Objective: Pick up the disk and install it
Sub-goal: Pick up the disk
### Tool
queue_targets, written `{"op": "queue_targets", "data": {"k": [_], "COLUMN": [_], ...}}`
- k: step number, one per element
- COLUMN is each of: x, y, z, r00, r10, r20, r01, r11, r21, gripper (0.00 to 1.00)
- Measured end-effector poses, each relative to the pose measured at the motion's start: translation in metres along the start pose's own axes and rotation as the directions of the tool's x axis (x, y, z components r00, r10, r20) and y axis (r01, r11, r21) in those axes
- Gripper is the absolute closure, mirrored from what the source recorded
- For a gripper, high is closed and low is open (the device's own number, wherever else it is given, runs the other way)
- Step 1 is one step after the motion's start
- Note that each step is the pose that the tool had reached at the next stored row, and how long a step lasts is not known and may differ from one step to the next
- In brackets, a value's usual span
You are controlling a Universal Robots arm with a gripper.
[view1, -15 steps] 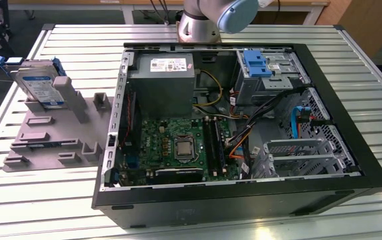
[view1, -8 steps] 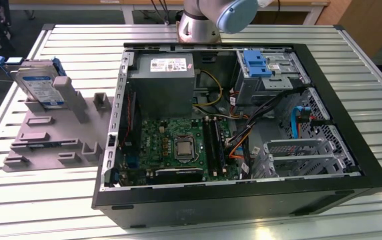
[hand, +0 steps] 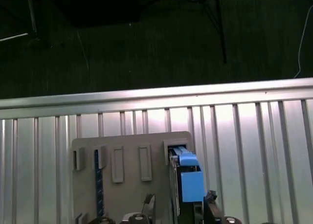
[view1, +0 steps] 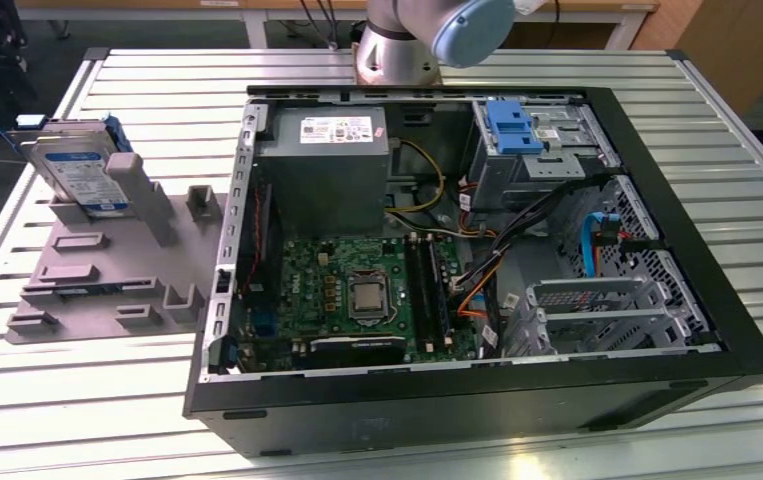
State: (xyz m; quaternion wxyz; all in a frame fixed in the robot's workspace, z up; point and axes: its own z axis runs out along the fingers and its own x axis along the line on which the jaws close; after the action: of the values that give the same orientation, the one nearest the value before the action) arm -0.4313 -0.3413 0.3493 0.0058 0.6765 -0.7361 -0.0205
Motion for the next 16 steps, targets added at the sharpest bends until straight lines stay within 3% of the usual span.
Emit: {"op": "queue_targets", "data": {"k": [1, 2, 4, 16], "x": [-0.0009, -0.0018, -0.0022, -0.0022], "y": [0.0017, 0.0034, 0.0051, 0.0051], "z": [0.0018, 0.0037, 0.0066, 0.0068], "r00": [1.0, 1.0, 1.0, 1.0], "r10": [-0.001, -0.001, -0.001, -0.001], "r20": [0.0001, 0.0002, 0.0011, 0.005], "r01": [0.001, 0.001, 0.001, 0.001], "r11": [1.0, 1.0, 1.0, 1.0], "r21": [0.0014, 0.0031, 0.0054, 0.0049], "gripper": [0.53, 0.47, 0.47, 0.47]}}
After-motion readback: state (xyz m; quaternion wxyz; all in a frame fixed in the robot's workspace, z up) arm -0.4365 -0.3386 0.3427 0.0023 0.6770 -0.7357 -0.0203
